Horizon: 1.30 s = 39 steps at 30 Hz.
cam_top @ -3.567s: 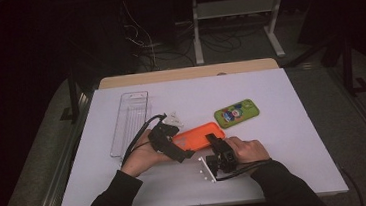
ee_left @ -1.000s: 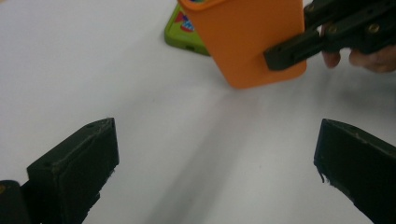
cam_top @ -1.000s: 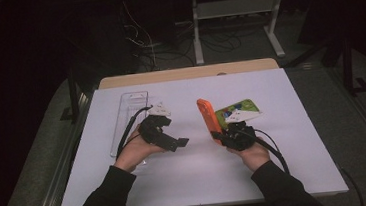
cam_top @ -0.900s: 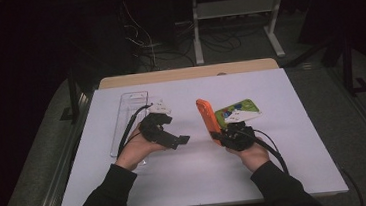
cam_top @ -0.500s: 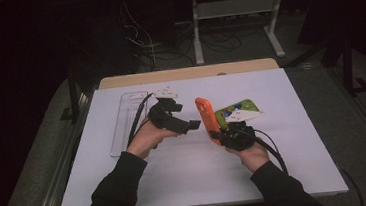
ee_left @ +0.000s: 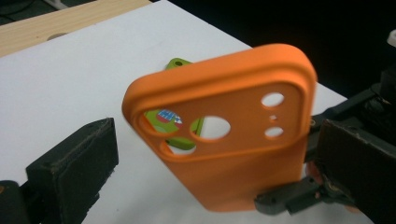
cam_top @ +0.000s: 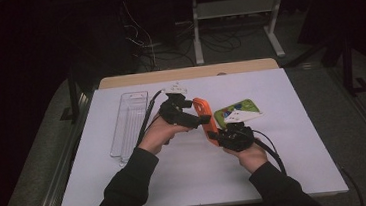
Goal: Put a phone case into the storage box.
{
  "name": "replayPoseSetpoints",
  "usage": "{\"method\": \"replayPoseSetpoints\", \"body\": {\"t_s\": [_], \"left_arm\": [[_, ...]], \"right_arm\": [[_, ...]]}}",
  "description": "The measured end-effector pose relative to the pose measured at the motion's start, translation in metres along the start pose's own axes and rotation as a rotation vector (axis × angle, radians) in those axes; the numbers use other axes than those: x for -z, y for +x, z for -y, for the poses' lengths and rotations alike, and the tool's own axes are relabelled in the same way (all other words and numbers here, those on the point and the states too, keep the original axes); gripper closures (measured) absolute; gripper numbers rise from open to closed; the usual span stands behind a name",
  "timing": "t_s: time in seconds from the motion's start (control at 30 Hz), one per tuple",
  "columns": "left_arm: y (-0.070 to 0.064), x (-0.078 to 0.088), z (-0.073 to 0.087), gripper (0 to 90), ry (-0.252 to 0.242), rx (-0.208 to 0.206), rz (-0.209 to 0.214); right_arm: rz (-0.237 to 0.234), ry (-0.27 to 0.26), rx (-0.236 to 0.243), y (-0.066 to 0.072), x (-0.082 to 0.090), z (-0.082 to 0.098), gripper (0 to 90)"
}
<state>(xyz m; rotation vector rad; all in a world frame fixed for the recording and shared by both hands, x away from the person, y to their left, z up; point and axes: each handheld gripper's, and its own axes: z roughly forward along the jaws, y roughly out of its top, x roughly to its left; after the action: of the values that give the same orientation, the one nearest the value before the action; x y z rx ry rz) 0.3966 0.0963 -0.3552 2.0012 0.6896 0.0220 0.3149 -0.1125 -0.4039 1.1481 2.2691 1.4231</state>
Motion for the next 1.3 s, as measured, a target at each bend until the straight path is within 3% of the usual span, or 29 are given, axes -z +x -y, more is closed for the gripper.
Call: {"method": "replayPoseSetpoints", "body": {"t_s": [0.1,0.23,0.8,1.1,1.3], "left_arm": [[0.0,-0.004,0.001,0.0,-0.015,0.018,0.013],[-0.002,-0.01,0.002,0.0,-0.022,0.013,0.03],[-0.003,-0.013,0.003,0.0,-0.037,0.043,0.029],[-0.003,-0.009,0.001,12.9,-0.075,0.05,0.029],[-0.004,-0.009,0.001,14.6,-0.067,0.033,0.025]], "right_arm": [[-0.006,0.0,0.003,0.002,0.0,-0.001,78.0],[-0.015,-0.004,0.008,0.004,-0.002,-0.001,78.0],[-0.006,0.014,0.01,0.005,-0.005,0.001,78.0],[0.002,0.025,0.02,0.005,-0.007,0.002,78.1],[0.006,0.031,0.023,0.005,-0.008,0.003,78.0]]}}
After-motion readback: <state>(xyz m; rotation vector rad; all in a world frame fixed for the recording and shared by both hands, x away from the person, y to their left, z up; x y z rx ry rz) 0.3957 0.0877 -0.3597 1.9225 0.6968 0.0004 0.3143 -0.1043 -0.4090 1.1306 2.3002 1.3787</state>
